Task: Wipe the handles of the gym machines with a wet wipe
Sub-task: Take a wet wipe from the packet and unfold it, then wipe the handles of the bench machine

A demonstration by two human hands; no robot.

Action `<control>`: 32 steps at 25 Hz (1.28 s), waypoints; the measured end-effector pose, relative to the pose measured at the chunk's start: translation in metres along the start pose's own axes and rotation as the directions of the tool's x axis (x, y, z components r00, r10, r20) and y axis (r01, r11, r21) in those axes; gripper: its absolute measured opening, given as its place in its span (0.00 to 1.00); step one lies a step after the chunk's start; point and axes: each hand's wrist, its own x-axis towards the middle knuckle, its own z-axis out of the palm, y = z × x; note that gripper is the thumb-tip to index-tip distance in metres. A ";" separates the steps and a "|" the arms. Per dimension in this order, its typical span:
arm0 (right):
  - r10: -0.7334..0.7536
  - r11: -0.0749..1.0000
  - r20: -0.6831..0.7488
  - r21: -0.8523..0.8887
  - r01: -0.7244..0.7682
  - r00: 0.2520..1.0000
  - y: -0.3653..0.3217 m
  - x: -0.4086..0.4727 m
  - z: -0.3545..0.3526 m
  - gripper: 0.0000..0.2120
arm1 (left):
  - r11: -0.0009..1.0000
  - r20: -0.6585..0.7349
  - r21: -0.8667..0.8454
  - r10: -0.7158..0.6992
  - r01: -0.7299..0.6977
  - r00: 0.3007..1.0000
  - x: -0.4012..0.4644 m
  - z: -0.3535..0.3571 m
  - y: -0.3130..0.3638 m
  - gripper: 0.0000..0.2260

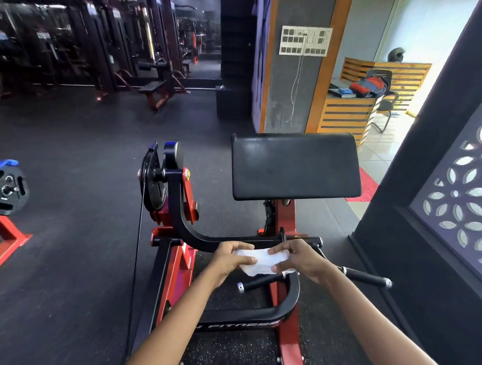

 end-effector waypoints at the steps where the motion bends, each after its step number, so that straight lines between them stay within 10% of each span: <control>1: -0.016 0.996 -0.041 -0.087 0.012 0.999 0.002 0.002 0.002 0.15 | 0.996 -0.011 0.091 0.011 -0.010 1.000 0.000 -0.001 0.000 0.15; 8: -0.125 0.927 -0.229 -0.375 0.031 0.965 -0.001 0.003 0.006 0.11 | 0.819 -0.014 0.570 0.093 -0.069 0.996 0.004 -0.004 -0.003 0.08; 16: -0.255 0.919 -0.463 -0.390 0.063 0.849 -0.011 -0.004 0.036 0.12 | 0.984 0.058 0.165 -0.076 0.065 0.995 0.005 0.005 -0.010 0.08; 23: -0.564 0.717 -0.175 -0.590 0.372 0.807 0.009 -0.004 0.081 0.11 | 0.945 0.006 -0.278 -0.178 0.172 0.984 0.008 0.019 -0.007 0.15; 32: -0.417 0.750 -0.101 -0.599 0.279 0.903 0.076 0.020 0.102 0.09 | 0.876 0.150 -0.240 -0.393 0.419 0.907 0.012 0.014 -0.093 0.13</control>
